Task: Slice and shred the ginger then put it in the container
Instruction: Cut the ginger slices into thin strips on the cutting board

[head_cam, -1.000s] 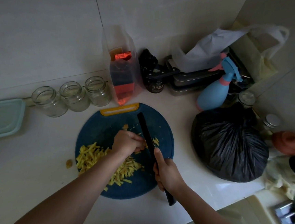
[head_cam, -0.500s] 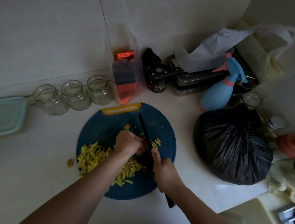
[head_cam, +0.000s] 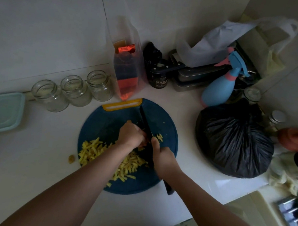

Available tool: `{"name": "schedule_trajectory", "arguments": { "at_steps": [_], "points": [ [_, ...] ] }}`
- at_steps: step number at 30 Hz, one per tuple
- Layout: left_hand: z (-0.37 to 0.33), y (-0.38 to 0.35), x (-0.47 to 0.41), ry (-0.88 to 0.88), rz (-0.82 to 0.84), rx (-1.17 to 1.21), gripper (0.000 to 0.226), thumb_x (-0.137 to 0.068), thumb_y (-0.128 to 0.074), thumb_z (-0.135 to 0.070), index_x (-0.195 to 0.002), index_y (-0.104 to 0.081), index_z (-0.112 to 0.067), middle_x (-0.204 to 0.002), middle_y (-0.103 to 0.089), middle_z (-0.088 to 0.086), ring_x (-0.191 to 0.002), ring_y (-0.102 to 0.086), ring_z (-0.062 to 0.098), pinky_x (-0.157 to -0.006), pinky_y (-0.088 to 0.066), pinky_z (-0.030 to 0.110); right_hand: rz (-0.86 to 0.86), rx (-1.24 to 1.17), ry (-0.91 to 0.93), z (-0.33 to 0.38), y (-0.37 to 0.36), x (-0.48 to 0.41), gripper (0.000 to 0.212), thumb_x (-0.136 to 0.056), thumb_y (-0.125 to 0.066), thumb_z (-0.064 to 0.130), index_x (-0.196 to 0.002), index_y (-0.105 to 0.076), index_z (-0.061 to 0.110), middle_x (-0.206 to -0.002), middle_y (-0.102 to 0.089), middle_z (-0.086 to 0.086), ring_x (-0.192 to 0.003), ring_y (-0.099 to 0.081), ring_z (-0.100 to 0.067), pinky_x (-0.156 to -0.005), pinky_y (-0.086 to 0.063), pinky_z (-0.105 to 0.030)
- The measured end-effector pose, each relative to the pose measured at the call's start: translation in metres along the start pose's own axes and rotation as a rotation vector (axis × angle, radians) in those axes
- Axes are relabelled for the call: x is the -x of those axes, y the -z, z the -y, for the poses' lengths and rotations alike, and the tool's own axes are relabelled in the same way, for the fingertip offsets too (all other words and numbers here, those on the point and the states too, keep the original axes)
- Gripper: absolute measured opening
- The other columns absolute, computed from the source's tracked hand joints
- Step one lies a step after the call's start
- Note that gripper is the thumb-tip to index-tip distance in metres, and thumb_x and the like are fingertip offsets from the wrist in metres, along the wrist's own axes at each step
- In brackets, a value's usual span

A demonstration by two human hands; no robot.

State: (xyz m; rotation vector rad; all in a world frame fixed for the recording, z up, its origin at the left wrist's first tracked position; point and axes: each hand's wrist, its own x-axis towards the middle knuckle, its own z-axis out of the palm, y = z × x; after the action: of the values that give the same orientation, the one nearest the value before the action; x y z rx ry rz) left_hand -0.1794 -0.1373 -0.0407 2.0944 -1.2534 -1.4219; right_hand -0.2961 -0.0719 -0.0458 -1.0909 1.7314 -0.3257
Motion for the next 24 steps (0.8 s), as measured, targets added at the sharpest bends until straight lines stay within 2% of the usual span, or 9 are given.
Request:
{"name": "schedule_trajectory", "arguments": {
  "at_steps": [1,3,4,6,9,14,17,20,24],
  "points": [
    [0.004,0.0,0.001,-0.038,0.001,-0.022,0.019,-0.079,-0.071,0.003,-0.066,-0.068,-0.011,-0.063,-0.066,0.009,-0.056,-0.063,0.018,-0.06,-0.057,0.026,-0.001,-0.024,-0.015,0.0,-0.001,-0.003,0.063,-0.096,-0.022,0.065,-0.072,-0.049,0.014,-0.071,-0.055,-0.008,-0.071,-0.058,-0.024,-0.073,-0.046,-0.034],
    [0.012,0.003,0.003,-0.122,0.01,-0.059,0.02,-0.077,-0.073,0.002,-0.067,-0.069,-0.015,-0.068,-0.068,0.005,-0.063,-0.064,0.014,-0.066,-0.058,0.025,0.01,-0.13,-0.064,-0.001,-0.002,-0.006,0.062,-0.093,-0.025,0.07,-0.072,-0.047,0.015,-0.066,-0.05,-0.005,-0.059,-0.051,-0.021,-0.06,-0.041,-0.032],
    [0.016,0.005,0.004,-0.176,0.037,-0.09,0.014,-0.075,-0.075,0.001,-0.074,-0.071,-0.013,-0.072,-0.068,0.002,-0.066,-0.064,0.011,-0.067,-0.055,0.019,0.023,-0.179,-0.085,-0.002,-0.001,-0.006,0.063,-0.092,-0.027,0.071,-0.07,-0.045,0.015,-0.062,-0.047,-0.004,-0.051,-0.047,-0.018,-0.055,-0.037,-0.031],
    [0.021,0.009,0.008,-0.263,0.112,-0.178,0.025,-0.071,-0.079,0.0,-0.092,-0.07,-0.008,-0.081,-0.065,-0.002,-0.072,-0.06,0.006,-0.062,-0.046,0.006,0.042,-0.186,-0.09,-0.006,0.004,-0.003,0.062,-0.092,-0.03,0.07,-0.066,-0.044,0.016,-0.057,-0.045,-0.004,-0.045,-0.042,-0.016,-0.051,-0.035,-0.03],
    [0.027,0.016,0.01,-0.379,0.15,-0.359,0.035,-0.071,-0.079,-0.002,-0.102,-0.065,-0.009,-0.086,-0.057,-0.004,-0.08,-0.053,0.008,-0.06,-0.038,0.001,0.122,-0.169,-0.091,-0.009,0.013,0.004,0.053,-0.095,-0.03,0.066,-0.064,-0.04,0.024,-0.055,-0.043,-0.004,-0.04,-0.04,-0.017,-0.046,-0.036,-0.026],
    [0.03,0.026,0.001,-0.446,0.045,-0.394,0.019,-0.078,-0.075,-0.004,-0.095,-0.068,-0.009,-0.085,-0.06,-0.001,-0.083,-0.057,0.013,-0.065,-0.042,0.007,0.233,-0.233,-0.096,-0.011,0.032,0.011,0.062,-0.091,-0.034,0.07,-0.06,-0.037,0.017,-0.047,-0.036,-0.001,-0.037,-0.033,-0.014,-0.041,-0.031,-0.021],
    [0.029,0.03,-0.012,-0.446,-0.148,-0.442,0.02,-0.087,-0.065,-0.004,-0.106,-0.068,-0.005,-0.1,-0.066,0.007,-0.093,-0.062,0.021,-0.084,-0.048,0.027,0.213,-0.239,-0.031,-0.012,0.045,0.013,0.062,-0.089,-0.035,0.071,-0.058,-0.035,0.018,-0.049,-0.034,-0.002,-0.038,-0.032,-0.014,-0.041,-0.031,-0.021],
    [0.024,0.021,-0.009,-0.593,-0.265,-0.494,0.03,-0.091,-0.057,-0.006,-0.12,-0.063,-0.005,-0.115,-0.06,0.012,-0.105,-0.059,0.027,-0.092,-0.045,0.032,0.171,-0.255,-0.005,-0.012,0.057,0.012,0.061,-0.09,-0.037,0.07,-0.059,-0.036,0.017,-0.049,-0.034,-0.002,-0.039,-0.031,-0.015,-0.042,-0.03,-0.022],
    [0.018,-0.011,0.005,-0.823,-0.059,-0.589,0.046,-0.096,-0.053,-0.022,-0.14,-0.046,-0.013,-0.146,-0.04,0.006,-0.137,-0.033,0.022,-0.111,-0.023,0.025,0.116,-0.283,-0.009,-0.013,0.065,0.008,0.06,-0.091,-0.038,0.068,-0.059,-0.036,0.018,-0.05,-0.033,-0.002,-0.04,-0.03,-0.014,-0.043,-0.029,-0.023]
  ]
}}
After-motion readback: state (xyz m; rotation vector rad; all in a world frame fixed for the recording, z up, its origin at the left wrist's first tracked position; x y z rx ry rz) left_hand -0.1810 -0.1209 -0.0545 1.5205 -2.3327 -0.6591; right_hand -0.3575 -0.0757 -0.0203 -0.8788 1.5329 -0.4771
